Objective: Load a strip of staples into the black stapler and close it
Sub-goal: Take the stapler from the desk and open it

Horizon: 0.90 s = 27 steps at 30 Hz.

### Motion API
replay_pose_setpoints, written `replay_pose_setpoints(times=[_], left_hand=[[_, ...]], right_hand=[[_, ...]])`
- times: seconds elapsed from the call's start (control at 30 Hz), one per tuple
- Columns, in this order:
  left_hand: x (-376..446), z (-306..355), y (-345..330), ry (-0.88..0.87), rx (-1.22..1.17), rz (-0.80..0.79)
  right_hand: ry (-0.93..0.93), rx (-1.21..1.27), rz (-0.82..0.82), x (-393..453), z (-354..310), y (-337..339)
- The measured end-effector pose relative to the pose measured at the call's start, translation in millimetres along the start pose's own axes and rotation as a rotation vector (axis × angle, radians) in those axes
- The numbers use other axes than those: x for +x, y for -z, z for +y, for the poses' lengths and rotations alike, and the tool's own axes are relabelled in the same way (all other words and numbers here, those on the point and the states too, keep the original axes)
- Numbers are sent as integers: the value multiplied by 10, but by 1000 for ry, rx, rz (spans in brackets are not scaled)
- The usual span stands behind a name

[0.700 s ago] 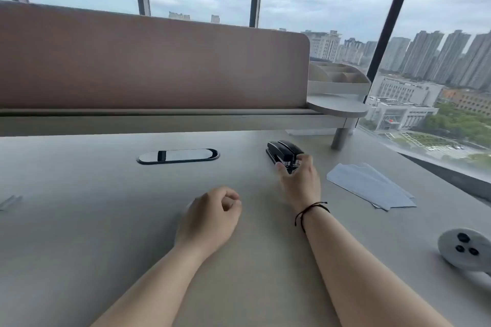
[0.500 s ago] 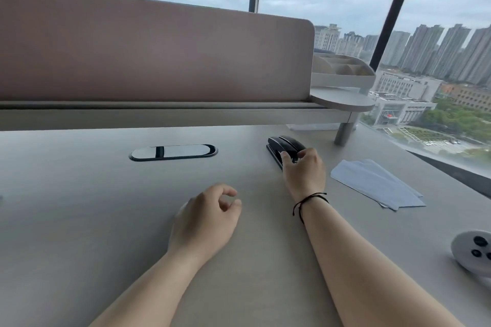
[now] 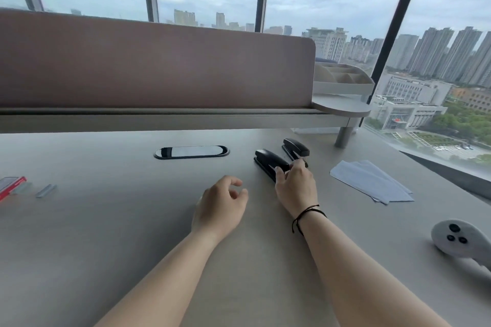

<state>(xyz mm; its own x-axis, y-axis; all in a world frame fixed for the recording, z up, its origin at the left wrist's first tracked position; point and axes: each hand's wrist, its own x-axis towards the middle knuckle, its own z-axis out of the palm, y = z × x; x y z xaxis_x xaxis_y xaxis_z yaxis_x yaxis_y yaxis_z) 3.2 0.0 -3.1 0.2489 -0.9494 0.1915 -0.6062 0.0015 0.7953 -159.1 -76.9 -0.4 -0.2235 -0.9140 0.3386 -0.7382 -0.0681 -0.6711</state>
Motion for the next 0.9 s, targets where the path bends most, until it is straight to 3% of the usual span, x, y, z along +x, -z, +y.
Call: replay_pose_setpoints(times=[0.23, 0.57, 0.9], left_hand=[[-369, -73, 338, -8, -38, 43], [-1165, -383, 1165, -267, 149, 48], [-2015, -275, 1792, -281, 249, -240]], right_hand=[[109, -85, -120, -815, -189, 326], [336, -72, -366, -1796, -409, 715], [560, 16, -573, -2597, -616, 929]])
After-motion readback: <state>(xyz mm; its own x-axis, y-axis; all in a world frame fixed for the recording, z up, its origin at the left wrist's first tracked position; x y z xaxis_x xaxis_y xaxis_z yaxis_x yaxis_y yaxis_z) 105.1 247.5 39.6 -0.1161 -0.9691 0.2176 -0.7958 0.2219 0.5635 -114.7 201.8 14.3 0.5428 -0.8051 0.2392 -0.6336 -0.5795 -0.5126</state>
